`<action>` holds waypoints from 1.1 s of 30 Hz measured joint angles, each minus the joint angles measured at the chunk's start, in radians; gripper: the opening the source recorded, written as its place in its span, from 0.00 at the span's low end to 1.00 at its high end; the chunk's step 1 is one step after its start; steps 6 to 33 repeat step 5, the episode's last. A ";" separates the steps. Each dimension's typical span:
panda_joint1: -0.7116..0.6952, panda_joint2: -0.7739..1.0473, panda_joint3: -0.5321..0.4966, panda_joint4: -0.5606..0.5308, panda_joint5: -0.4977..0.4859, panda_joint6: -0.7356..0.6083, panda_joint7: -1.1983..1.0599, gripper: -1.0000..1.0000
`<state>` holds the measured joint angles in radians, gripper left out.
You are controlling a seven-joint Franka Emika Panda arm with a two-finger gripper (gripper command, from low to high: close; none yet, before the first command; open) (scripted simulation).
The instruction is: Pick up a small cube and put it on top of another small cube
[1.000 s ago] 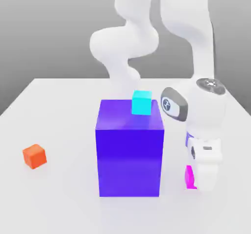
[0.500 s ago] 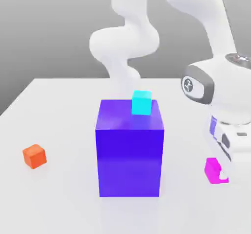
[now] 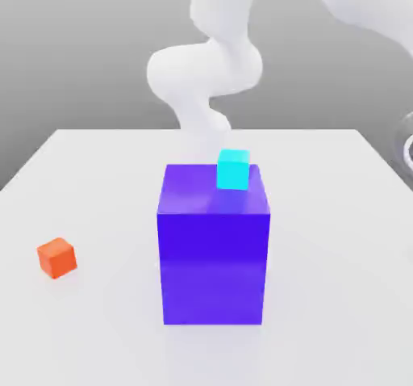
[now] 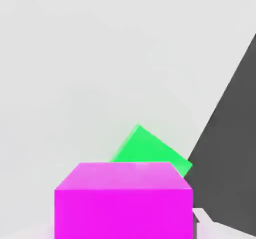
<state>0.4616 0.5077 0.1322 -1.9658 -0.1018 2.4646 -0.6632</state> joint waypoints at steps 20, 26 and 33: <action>0.006 0.058 -0.008 0.009 -0.011 0.049 0.004 1.00; 0.006 0.058 -0.008 0.009 -0.011 0.049 0.004 1.00; 0.006 0.058 -0.008 0.009 -0.011 0.049 0.004 1.00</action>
